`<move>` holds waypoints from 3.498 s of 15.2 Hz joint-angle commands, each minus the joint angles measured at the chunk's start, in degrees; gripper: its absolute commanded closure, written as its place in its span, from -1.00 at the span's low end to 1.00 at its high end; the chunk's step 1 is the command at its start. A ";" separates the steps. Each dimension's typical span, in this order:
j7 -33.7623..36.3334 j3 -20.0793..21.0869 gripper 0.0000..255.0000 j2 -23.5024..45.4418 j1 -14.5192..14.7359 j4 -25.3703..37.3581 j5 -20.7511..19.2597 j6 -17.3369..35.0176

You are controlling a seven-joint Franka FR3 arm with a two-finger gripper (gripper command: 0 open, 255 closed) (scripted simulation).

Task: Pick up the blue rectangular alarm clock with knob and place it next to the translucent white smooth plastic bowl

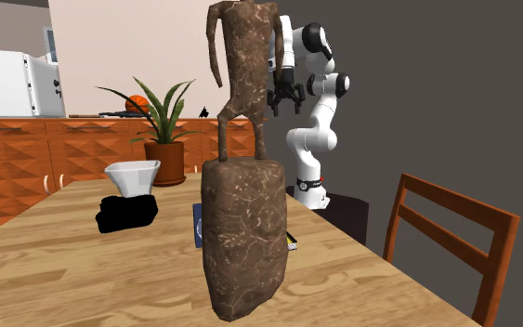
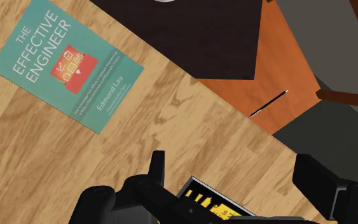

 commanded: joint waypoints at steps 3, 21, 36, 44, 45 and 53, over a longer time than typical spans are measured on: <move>1.60 1.17 -1.00 3.29 -0.26 -0.03 0.48 3.52; 17.21 8.66 -1.00 39.64 -3.12 14.06 -2.16 27.13; 29.64 7.15 -1.00 73.87 -1.55 45.74 -10.08 29.56; 30.28 6.72 -1.00 77.51 -1.33 45.24 -10.63 33.69; 30.30 6.71 -1.00 77.66 -1.33 45.02 -10.66 34.06; 30.30 6.71 1.00 77.68 -1.33 45.04 -10.66 34.05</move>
